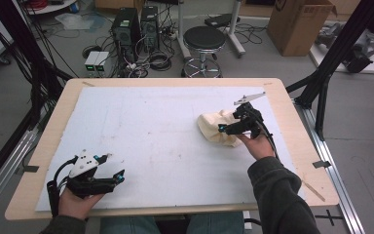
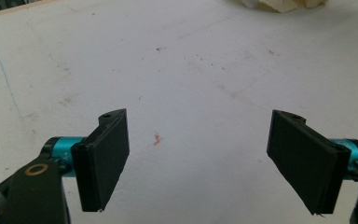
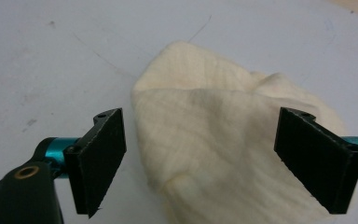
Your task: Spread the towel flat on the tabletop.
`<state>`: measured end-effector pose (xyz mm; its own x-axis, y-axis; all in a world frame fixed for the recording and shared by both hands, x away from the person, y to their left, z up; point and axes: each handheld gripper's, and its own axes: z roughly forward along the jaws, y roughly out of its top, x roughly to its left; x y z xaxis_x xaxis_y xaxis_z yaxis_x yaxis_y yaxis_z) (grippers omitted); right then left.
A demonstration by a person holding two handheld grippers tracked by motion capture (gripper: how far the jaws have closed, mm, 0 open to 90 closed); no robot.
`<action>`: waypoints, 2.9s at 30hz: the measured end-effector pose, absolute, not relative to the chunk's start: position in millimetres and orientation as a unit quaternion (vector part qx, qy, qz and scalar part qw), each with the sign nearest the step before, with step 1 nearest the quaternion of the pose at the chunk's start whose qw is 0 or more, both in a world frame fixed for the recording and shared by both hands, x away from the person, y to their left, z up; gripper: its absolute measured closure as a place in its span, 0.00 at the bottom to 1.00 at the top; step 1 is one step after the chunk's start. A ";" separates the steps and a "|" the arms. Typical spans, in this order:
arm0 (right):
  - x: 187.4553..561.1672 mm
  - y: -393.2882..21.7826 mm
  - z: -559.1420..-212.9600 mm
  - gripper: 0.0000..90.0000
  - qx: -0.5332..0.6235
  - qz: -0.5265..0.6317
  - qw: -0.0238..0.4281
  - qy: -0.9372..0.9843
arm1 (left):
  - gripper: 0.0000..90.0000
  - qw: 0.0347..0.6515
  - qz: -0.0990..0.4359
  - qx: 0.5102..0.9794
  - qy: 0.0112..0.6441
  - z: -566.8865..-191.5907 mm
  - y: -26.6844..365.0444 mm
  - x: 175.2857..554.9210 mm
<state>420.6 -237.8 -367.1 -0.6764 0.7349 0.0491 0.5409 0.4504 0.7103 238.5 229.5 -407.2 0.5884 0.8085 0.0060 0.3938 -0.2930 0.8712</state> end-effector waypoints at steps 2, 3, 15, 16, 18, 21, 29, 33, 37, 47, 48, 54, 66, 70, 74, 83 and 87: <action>424.8 -233.9 -372.9 0.22 0.381 0.346 0.136 0.847 | 0.24 0.450 0.232 0.769 0.390 -407.3 228.8 238.6; 426.8 -232.6 -375.2 0.24 0.381 0.339 0.139 0.849 | 0.24 0.450 0.232 0.769 0.390 -407.2 228.7 238.7; 444.3 -232.7 -393.2 0.57 0.414 0.303 0.138 0.847 | 0.24 0.448 0.231 0.773 0.385 -407.3 227.4 239.5; 445.0 -232.9 -394.0 0.61 0.415 0.302 0.136 0.848 | 0.24 0.448 0.231 0.773 0.386 -407.2 227.4 239.5; 445.7 -233.1 -396.0 0.66 0.415 0.302 0.131 0.848 | 0.24 0.448 0.231 0.773 0.386 -407.2 227.6 239.7; 445.7 -233.1 -397.4 0.74 0.415 0.299 0.132 0.849 | 0.24 0.449 0.230 0.773 0.386 -407.2 228.0 239.9; 446.0 -237.5 -395.8 0.88 0.426 0.313 0.118 0.841 | 0.24 0.447 0.231 0.773 0.386 -407.4 227.3 239.8; 445.2 -241.0 -392.7 0.89 0.426 0.324 0.115 0.837 | 0.24 0.445 0.231 0.775 0.385 -407.7 227.3 240.4; 443.2 -245.1 -389.7 0.90 0.434 0.338 0.106 0.829 | 0.24 0.447 0.232 0.772 0.386 -407.9 227.5 240.3; 434.1 -251.4 -377.2 0.91 0.437 0.395 0.094 0.803 | 0.24 0.445 0.233 0.773 0.386 -407.3 227.7 238.7; 432.7 -252.1 -376.0 0.91 0.435 0.401 0.095 0.800 | 0.24 0.445 0.235 0.773 0.387 -407.3 227.7 238.5; 424.8 -256.6 -368.6 0.91 0.432 0.423 0.094 0.791 | 0.24 0.446 0.236 0.772 0.388 -407.6 227.8 238.9; 396.8 -250.7 -340.8 0.92 0.395 0.463 0.095 0.787 | 0.24 0.446 0.235 0.771 0.389 -408.1 226.0 239.6; 384.5 -243.4 -332.9 0.92 0.381 0.474 0.096 0.788 | 0.24 0.445 0.239 0.772 0.385 -407.0 226.2 238.2; 374.0 -233.5 -328.6 0.92 0.370 0.482 0.091 0.789 | 0.24 0.449 0.244 0.769 0.385 -406.5 226.0 236.7; 357.0 -197.3 -317.2 0.92 0.328 0.506 0.081 0.794 | 0.24 0.449 0.243 0.770 0.382 -406.4 225.3 235.6; 353.4 -176.5 -314.9 0.92 0.311 0.508 0.073 0.800 | 0.24 0.449 0.241 0.772 0.379 -406.1 224.5 235.0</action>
